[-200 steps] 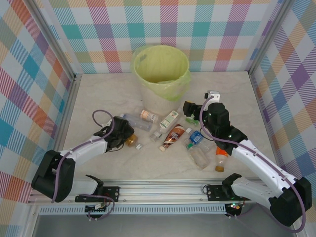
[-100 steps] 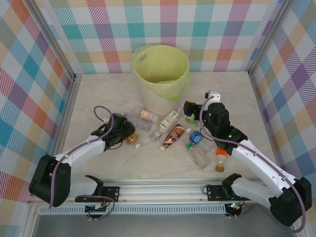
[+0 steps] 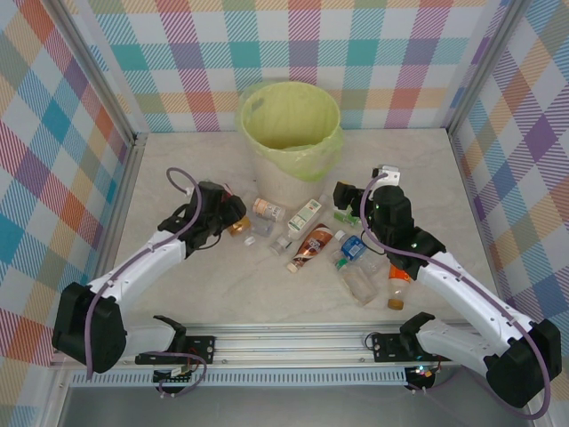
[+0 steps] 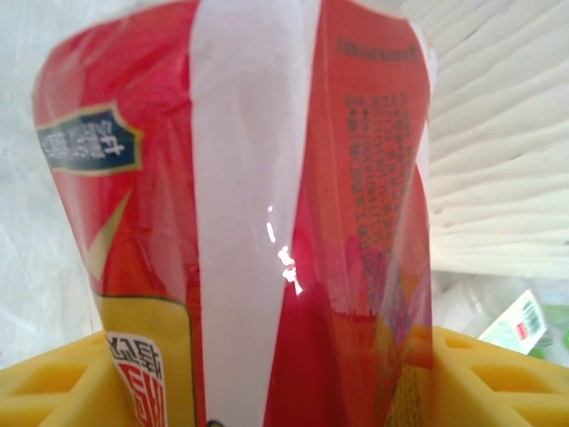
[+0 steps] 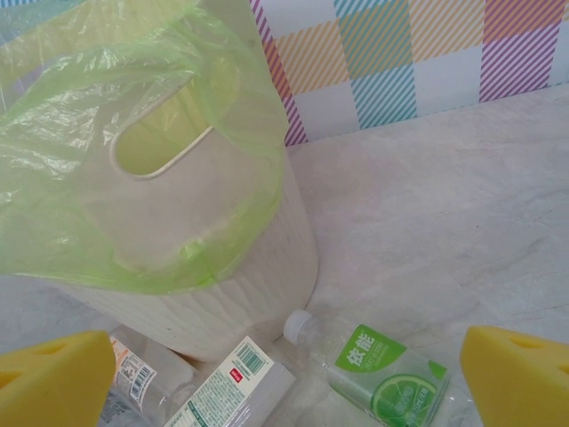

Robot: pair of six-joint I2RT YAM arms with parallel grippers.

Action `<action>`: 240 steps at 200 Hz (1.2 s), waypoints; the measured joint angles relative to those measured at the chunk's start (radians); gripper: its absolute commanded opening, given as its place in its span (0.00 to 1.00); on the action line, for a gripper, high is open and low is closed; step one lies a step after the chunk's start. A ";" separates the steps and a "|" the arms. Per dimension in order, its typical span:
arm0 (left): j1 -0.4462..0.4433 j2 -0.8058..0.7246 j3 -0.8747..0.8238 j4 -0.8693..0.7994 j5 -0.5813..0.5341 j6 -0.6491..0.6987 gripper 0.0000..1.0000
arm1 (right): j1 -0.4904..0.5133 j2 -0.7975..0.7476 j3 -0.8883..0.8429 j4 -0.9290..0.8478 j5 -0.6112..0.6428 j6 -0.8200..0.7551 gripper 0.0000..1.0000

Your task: Put the plastic bottles in the bin

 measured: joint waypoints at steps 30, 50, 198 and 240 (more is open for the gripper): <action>0.008 -0.001 0.117 -0.004 -0.035 0.058 0.63 | 0.000 0.000 0.000 -0.009 0.011 0.003 1.00; 0.010 -0.001 0.194 0.006 -0.060 0.103 0.63 | 0.000 0.000 0.000 -0.010 0.017 0.003 1.00; 0.010 0.260 0.784 0.179 -0.046 0.338 0.62 | 0.000 -0.126 -0.023 -0.043 0.053 0.021 1.00; 0.011 0.438 0.914 0.161 -0.011 0.360 0.61 | 0.000 -0.151 -0.040 -0.057 0.058 0.030 1.00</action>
